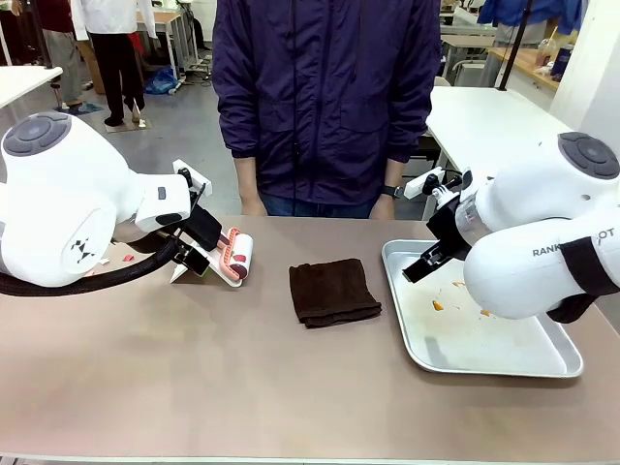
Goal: Clean the surface of the table.
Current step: Hold the Lint Roller with your left hand and the towel with your right hand.
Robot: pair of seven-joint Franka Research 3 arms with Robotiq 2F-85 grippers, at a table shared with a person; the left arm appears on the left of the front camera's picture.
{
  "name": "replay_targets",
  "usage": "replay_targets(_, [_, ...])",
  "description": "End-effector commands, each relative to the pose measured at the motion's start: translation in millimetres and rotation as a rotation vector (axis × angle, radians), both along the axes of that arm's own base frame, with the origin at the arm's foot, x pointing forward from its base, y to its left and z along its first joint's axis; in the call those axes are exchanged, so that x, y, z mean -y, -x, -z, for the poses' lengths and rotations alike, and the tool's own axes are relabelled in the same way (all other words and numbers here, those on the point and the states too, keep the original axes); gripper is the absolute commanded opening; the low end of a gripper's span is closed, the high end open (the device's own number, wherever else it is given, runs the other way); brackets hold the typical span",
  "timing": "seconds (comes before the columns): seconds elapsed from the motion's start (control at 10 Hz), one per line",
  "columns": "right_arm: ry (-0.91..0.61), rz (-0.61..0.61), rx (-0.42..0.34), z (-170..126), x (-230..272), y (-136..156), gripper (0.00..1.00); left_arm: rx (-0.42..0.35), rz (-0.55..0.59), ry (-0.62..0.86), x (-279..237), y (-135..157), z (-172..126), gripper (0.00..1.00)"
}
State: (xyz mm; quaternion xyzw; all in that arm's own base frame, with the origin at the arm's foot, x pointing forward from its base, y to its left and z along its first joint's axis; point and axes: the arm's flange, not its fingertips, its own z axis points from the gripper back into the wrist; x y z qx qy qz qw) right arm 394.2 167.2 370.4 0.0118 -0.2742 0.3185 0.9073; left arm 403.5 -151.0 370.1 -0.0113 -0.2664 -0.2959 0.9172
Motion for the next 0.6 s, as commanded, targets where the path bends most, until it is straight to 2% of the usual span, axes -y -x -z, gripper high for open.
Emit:
replay_targets(0.0, [0.0,0.0,0.0,0.0,0.0,0.0,1.0,0.0,0.0,0.0,0.0,0.0,0.0,1.0])
replay_targets(0.2, [-0.036,0.03,-0.153,-18.8,4.5,7.9,1.0,-0.104,0.0,0.037,-8.0,14.3,-20.3,1.0])
replay_targets(0.4, [-0.094,0.137,-0.312,-52.9,14.8,23.2,1.0,-0.148,-0.064,0.092,-7.2,33.9,-60.5,1.0])
replay_targets(0.5, [-0.138,0.17,-0.38,-68.4,21.3,34.5,1.0,-0.229,-0.169,0.068,-7.6,41.2,-78.9,1.0])
